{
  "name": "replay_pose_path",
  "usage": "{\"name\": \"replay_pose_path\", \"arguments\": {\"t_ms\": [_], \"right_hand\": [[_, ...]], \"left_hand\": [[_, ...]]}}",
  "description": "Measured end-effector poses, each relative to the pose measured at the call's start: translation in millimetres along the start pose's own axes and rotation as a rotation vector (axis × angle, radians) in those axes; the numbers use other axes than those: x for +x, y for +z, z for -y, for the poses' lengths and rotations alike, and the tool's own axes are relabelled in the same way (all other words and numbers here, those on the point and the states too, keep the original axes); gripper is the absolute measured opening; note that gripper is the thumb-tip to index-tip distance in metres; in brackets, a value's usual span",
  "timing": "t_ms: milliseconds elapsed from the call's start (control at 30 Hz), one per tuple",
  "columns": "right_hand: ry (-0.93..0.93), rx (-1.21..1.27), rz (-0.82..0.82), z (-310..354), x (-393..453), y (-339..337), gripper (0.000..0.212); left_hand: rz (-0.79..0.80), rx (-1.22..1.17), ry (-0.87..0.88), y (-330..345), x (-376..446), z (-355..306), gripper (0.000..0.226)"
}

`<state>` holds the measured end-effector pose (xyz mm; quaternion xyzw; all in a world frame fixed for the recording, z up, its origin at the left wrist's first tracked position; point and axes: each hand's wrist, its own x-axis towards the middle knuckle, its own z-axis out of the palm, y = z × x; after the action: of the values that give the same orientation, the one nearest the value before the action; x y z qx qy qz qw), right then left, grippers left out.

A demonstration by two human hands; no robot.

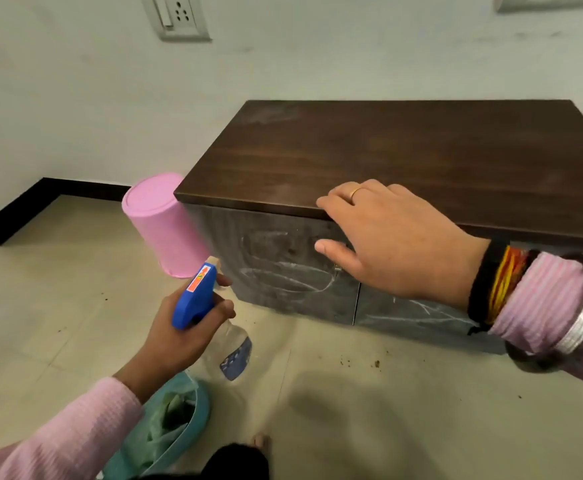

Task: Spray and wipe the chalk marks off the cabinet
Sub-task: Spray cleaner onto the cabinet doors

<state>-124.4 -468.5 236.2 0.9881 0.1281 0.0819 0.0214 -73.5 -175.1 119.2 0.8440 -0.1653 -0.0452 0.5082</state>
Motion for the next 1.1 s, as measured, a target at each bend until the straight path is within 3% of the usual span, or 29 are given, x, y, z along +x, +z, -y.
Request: {"name": "replay_pose_path", "arguments": {"t_ms": [167, 300, 433, 533, 567, 667, 800, 1100], "right_hand": [[-0.006, -0.091, 0.101, 19.2, -39.1, -4.8, 0.058], [0.034, -0.074, 0.105, 33.6, -65.2, -25.8, 0.055], [0.122, -0.025, 0.08, 54.8, -86.9, -38.1, 0.052], [0.235, 0.067, 0.05, 72.9, -93.1, -41.4, 0.051], [0.279, 0.118, 0.031, 77.0, -94.3, -40.5, 0.051], [0.366, 0.238, -0.022, 81.0, -95.7, -32.3, 0.052], [0.356, 0.23, -0.008, 71.6, -89.6, -14.6, 0.053], [0.333, 0.21, 0.015, 57.4, -62.9, 9.9, 0.049]], "left_hand": [[-0.075, 0.001, -0.019, 16.4, -32.8, -17.7, 0.011], [-0.121, -0.057, -0.042, 20.5, -46.2, -31.2, 0.033], [-0.145, -0.058, -0.002, 21.2, -61.6, -41.1, 0.025], [-0.226, -0.2, -0.131, 24.5, -66.5, -31.2, 0.007], [-0.243, -0.252, -0.167, 26.1, -65.6, -28.7, 0.014], [-0.302, -0.336, -0.216, 33.4, -53.9, -26.8, 0.042], [-0.381, -0.361, -0.223, 43.1, -21.7, -23.3, 0.023], [-0.58, -0.415, -0.302, 37.9, 37.8, -6.3, 0.029]]}}
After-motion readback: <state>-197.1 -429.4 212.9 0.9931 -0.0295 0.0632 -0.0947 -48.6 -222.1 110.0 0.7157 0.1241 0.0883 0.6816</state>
